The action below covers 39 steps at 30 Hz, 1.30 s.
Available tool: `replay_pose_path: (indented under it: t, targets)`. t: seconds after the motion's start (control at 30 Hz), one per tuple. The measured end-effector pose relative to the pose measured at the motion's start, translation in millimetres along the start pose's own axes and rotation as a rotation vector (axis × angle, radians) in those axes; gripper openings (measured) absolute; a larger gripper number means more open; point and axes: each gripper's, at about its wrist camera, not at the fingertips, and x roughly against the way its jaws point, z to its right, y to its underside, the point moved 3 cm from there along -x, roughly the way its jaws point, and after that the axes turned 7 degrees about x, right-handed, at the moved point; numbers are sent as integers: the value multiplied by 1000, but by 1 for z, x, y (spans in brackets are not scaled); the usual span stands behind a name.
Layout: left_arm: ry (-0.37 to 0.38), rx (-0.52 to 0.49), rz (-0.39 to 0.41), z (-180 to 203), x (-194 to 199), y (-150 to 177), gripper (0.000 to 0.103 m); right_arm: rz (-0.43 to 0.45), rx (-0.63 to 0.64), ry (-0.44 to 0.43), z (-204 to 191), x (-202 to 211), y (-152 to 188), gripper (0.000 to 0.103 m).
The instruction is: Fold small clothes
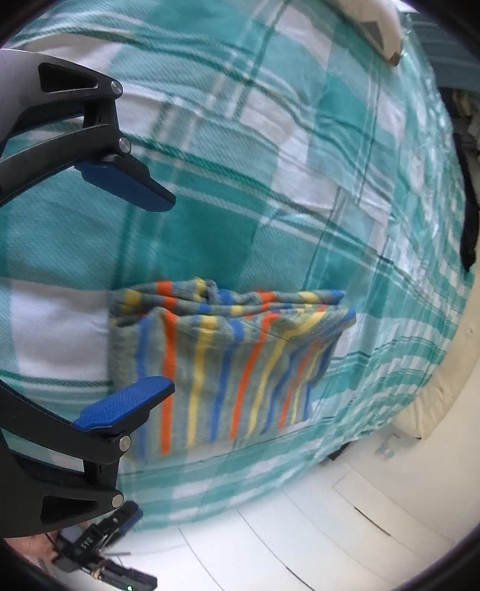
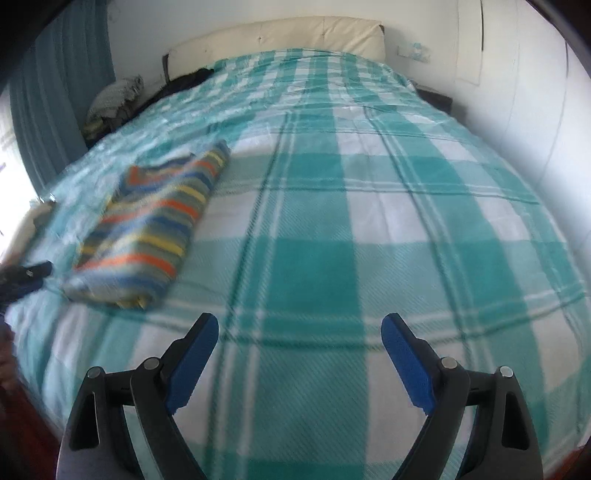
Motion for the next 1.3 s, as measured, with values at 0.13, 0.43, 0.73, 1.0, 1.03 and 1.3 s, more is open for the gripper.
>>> replay_pose_path:
  t: [0.13,0.43,0.73,1.0,1.03,1.3]
  targets:
    - [-15,-31,-63,11,-43,-38,92,-32,-100,-307,-12,-47,-52,89]
    - [-100,-216,-129,36,-88,-59,93,-151,-255,-577,-52,-172,-106,80]
    - [-40,-239,-15,75,-40,-60,16,-31,249,-331,-132,-125,-129,23]
    - [85,-330,93,157,19,-64,26,129,211,-310,-76,-44,-171,23]
    - [59,-338,86,165,9,-61,31,124,186,-314,-63,-43,-174,25]
    - [-207,-394,132,162,2,12,98,-46,104,7,23,-35,-108,97]
